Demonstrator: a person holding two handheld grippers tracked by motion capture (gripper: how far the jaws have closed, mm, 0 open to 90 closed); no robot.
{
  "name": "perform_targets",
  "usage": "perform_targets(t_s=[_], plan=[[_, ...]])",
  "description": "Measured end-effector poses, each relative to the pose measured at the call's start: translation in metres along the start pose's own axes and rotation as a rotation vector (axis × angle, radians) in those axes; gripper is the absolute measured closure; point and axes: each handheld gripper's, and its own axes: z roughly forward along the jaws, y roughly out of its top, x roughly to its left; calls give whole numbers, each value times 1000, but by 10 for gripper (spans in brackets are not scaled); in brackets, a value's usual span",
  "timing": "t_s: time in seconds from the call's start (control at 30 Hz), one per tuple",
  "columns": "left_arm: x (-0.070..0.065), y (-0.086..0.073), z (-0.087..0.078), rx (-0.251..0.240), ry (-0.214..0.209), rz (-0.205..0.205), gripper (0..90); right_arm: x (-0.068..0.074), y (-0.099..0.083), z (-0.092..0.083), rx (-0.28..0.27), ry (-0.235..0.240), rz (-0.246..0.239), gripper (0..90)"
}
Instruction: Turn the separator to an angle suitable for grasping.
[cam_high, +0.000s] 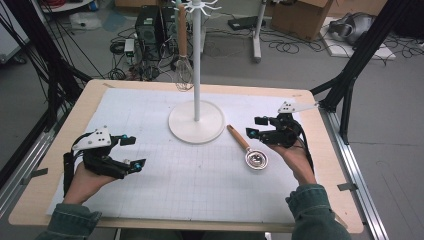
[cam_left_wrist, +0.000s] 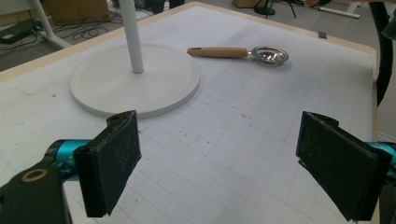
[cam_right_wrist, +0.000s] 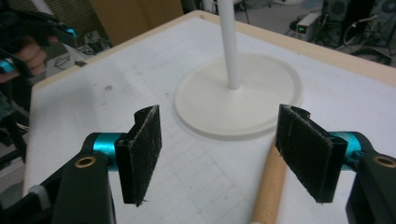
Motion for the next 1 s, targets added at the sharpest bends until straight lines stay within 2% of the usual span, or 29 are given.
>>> perform_targets(t_s=[0.23,0.4,0.5,0.63,0.73,0.9,1.0], plan=[[1,-1,0,-3,0,-4,141,-11,-14,6,25,-46,2,311],[0,-1,-1,-2,4,3,141,-17,-24,13,75,-85,-1,321],[1,-1,-1,-2,3,2,141,-19,-29,17,84,-92,12,330],[1,-1,-2,-4,3,-2,141,-23,-32,24,122,-109,21,353],[1,0,-3,-9,9,0,141,-25,-34,30,148,-134,-1,376],[2,-1,-4,-9,7,-1,141,-29,-40,39,182,-141,20,381],[2,-1,-4,-7,7,-2,141,-29,-41,45,191,-140,10,404]])
